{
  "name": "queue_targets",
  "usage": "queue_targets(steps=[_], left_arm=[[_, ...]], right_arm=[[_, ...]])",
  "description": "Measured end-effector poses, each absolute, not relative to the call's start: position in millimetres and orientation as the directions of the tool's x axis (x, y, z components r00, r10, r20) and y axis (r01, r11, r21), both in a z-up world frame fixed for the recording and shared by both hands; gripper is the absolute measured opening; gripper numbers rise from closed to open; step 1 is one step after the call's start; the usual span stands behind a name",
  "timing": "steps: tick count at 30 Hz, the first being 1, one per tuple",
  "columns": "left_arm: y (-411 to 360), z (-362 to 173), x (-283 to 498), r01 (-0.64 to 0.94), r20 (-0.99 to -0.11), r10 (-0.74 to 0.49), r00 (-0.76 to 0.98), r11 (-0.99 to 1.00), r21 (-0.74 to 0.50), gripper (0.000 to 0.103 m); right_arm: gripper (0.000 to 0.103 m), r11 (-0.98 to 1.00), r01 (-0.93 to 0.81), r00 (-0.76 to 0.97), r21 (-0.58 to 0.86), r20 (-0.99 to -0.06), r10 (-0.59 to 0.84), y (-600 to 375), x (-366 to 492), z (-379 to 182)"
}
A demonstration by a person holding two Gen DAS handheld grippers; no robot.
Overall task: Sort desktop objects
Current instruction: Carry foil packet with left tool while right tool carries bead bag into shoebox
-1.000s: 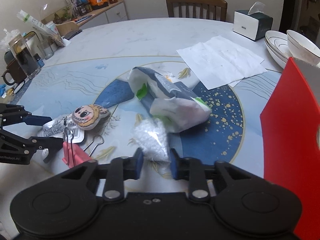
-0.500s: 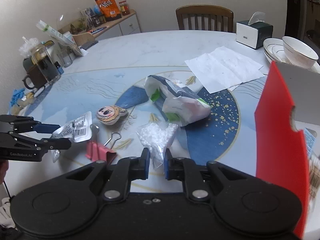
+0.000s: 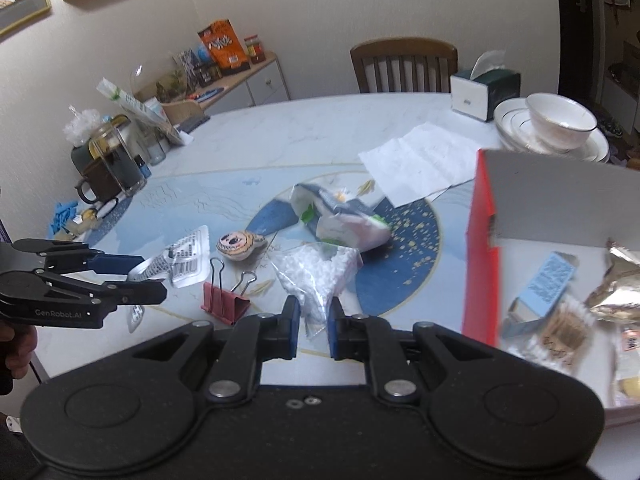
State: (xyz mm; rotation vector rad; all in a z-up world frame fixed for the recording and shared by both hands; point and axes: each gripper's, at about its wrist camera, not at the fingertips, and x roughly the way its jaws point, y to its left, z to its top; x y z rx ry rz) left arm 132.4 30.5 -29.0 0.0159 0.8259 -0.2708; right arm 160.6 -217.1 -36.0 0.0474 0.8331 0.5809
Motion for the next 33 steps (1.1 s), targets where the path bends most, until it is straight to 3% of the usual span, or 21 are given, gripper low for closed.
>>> queue_targets(steps=[15,33], left_arm=[[-69,-1,146,0.381,-0.691,-0.327,0.645,0.921,-0.08,0.055],[-191,12,187,0.533,-0.672,-0.391,0.629,0.846,0.007,0.055]], right_arm=[[0.013,0.854,-0.456,0.588,0.249,-0.637,0.499,-286,153,-3],[0.013,0.9,-0.362,0.65,0.244,-0.626,0.431,-376,168,-6]])
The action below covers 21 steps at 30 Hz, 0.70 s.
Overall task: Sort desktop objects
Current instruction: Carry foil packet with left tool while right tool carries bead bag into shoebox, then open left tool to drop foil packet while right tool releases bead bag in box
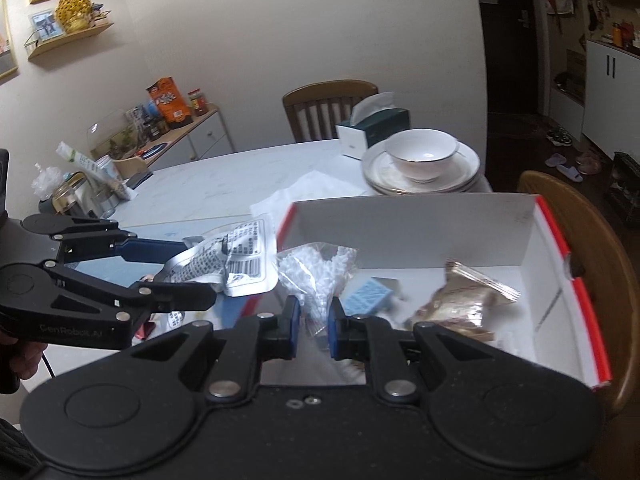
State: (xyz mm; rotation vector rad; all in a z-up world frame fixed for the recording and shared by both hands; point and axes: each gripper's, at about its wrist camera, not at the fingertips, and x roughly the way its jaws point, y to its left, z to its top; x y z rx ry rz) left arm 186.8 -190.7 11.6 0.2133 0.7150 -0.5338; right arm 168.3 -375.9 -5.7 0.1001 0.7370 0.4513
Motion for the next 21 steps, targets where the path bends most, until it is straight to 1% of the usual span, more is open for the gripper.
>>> queue_targets(steps=[8,12,16,21], left_arm=[[-226,9,214,0.543,-0.687,-0.375,0.622,0.839,0.033,0.055],[-244,0,232,0.547,-0.714,-0.352,0.606,0.835,0.053,0.055],[-260,-10,248,0.559,-0.738,-0.328,0.59,0.825,0.08,0.055],[-278,-26,267,0.57,-0.773,-0.289,0.564,0.814,0.111,0.055]], right_arm=[[0.013,0.913,-0.33,0.659,0.239,-0.634,0.404,-405,173,-11],[0.013,0.915,-0.33,0.654,0.232,-0.642,0.399,-413,177,-16],[0.008,0.917,-0.33,0.638,0.223,-0.663,0.391,-417,186,-26],[0.008,0.921,-0.331,0.606,0.205,-0.702,0.374,-420,198,-41]])
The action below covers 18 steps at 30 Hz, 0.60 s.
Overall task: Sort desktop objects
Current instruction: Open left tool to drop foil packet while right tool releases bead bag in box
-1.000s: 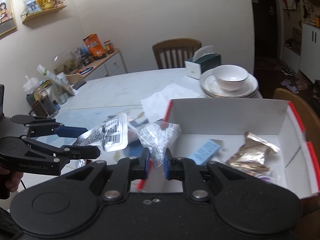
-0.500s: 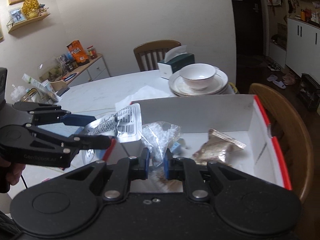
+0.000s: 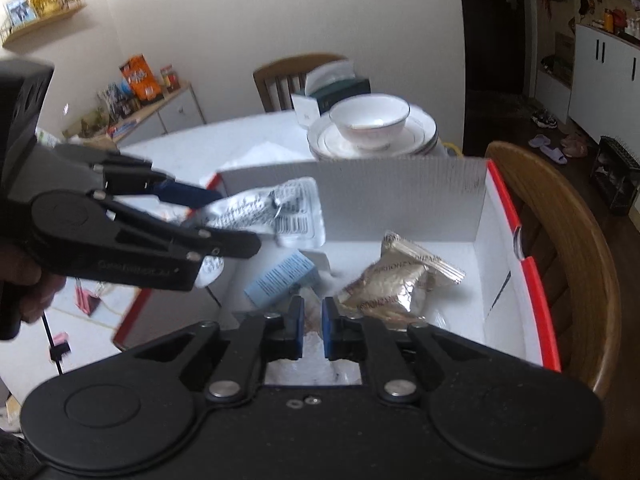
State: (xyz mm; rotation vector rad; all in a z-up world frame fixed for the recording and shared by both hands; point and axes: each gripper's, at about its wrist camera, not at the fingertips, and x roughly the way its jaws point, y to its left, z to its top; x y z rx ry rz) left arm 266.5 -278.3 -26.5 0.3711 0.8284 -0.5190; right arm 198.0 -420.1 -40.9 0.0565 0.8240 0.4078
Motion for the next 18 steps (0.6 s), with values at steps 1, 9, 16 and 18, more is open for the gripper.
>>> queue_targets(steps=[1,9,16,18], left_arm=[[-280,-30,270,0.568,-0.781,-0.282,0.558,0.815,0.112,0.055],[-298,-52,294,0.571,-0.824,-0.245,0.512,0.813,0.114,0.055],[-310,-70,303,0.592,-0.856,-0.234,0.461,0.8,0.1,0.055],[-313,-73,303,0.598,-0.864,-0.234,0.446,0.796,0.092,0.055]], right_arm=[[0.008,0.922,-0.326,0.604,0.208,-0.704,0.373,-421,199,-42],[0.013,0.913,-0.331,0.582,0.238,-0.71,0.396,-429,197,-46],[0.016,0.918,-0.312,0.578,0.243,-0.719,0.386,-436,199,-50],[0.018,0.92,-0.308,0.578,0.242,-0.721,0.383,-439,199,-51]])
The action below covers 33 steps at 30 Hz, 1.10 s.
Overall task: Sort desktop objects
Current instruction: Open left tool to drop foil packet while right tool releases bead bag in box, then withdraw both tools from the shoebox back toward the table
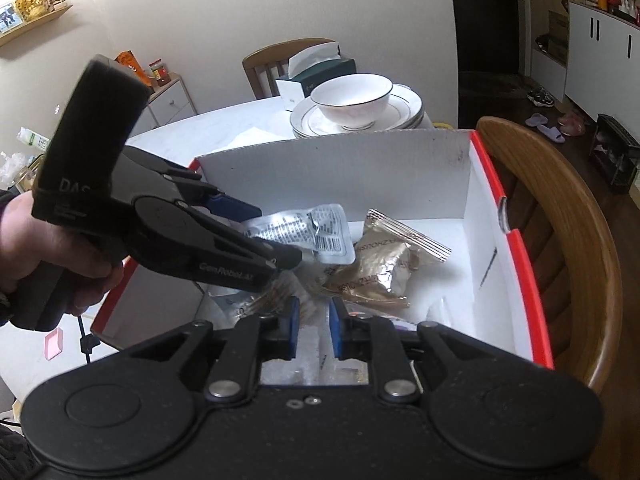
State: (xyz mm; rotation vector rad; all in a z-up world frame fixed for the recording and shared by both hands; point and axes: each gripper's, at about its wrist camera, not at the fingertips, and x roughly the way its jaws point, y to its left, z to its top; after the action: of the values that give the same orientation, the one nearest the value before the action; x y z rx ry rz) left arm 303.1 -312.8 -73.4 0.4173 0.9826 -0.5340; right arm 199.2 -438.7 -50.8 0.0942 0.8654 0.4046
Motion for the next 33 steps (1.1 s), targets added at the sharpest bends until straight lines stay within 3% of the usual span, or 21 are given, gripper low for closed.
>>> queue_targets(steps=[11,14,19,33], left_arm=[[-313,-82,304,0.608,-0.885,-0.234,0.403,0.791,0.068,0.059],[-310,-80,303,0.605,-0.884,-0.242,0.4,0.794,0.056,0.068],[-303,-71,299,0.596,-0.872,-0.265,0.411,0.802,0.036,0.069],[-259,-19,253,0.544,-0.766,-0.374,0.523,0.838,-0.038,0.069]], right_arm=[[0.021,0.924,-0.3,0.583,0.235,-0.722,0.373,-445,204,-49],[0.023,0.925,-0.301,0.586,0.234,-0.719,0.373,-445,206,-48],[0.026,0.924,-0.302,0.592,0.235,-0.713,0.375,-446,207,-46],[0.03,0.907,-0.347,0.595,0.24,-0.691,0.41,-434,204,-33]])
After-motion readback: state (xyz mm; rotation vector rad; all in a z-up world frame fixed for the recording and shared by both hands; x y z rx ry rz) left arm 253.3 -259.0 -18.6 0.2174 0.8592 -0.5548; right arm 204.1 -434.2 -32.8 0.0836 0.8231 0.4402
